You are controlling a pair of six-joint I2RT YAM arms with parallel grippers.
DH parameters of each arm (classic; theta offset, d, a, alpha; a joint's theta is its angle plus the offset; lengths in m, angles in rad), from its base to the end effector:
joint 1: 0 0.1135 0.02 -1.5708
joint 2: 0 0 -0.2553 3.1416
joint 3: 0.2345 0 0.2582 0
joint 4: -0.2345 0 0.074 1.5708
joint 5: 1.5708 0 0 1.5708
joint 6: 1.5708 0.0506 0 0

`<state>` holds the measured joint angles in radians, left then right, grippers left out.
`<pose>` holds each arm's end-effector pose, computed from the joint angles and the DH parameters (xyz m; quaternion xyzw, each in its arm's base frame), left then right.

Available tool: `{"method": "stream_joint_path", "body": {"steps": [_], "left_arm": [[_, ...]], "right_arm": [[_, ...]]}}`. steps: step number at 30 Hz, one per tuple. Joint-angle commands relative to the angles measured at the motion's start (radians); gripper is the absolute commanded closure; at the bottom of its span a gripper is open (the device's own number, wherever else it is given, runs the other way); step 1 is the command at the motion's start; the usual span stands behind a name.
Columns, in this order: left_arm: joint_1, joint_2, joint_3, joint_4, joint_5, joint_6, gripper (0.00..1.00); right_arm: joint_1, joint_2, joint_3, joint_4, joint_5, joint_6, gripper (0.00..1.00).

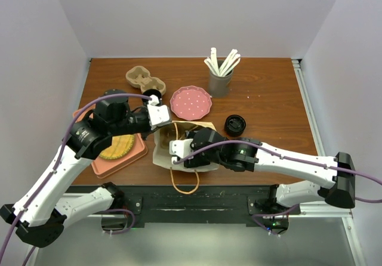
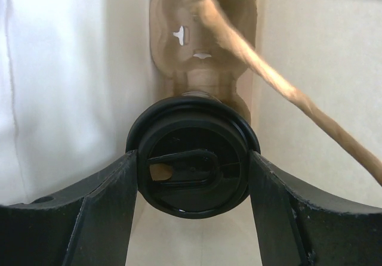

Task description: Pack the takeout coffee

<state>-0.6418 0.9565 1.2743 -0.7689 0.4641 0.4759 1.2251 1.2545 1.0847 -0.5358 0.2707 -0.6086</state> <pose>0.1466 -0.1379 0.4056 0.5408 0.6344 -0.2370 0.4989 0.1116 0.2699 0.2932 -0.6796 0.5921 0.0093 0.4330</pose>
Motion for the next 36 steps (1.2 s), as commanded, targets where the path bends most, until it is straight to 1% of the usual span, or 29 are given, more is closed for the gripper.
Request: {"method": "stream_joint_path", "body": {"steps": [1,4,10,16,20,24,29,36], "left_arm": [[-0.004,-0.007,0.02,0.037,0.034,0.01,1.0],[-0.004,-0.012,0.01,0.039,0.038,0.004,1.0],[-0.002,-0.013,0.002,0.04,0.028,0.015,1.0],[-0.004,-0.009,0.002,0.028,0.027,0.007,1.0],[-0.004,-0.002,0.0,0.04,0.036,-0.01,1.0],[-0.002,0.002,0.005,0.048,0.048,-0.029,1.0],[-0.002,0.005,0.014,0.037,0.074,-0.057,1.0],[-0.002,0.007,0.031,0.002,0.091,-0.054,1.0]], "right_arm": [[0.002,0.017,-0.011,0.092,0.004,0.046,0.56],[-0.002,0.022,-0.032,0.129,0.015,0.052,0.56],[-0.015,0.031,-0.065,0.142,-0.013,0.061,0.56],[-0.035,0.037,-0.054,0.119,-0.01,0.069,0.56],[-0.036,0.06,-0.058,0.152,-0.014,0.07,0.56],[-0.036,0.094,-0.043,0.174,0.047,0.079,0.56],[-0.036,0.076,-0.043,0.188,0.07,0.09,0.56],[-0.036,-0.001,-0.051,0.139,0.076,0.113,0.56]]}}
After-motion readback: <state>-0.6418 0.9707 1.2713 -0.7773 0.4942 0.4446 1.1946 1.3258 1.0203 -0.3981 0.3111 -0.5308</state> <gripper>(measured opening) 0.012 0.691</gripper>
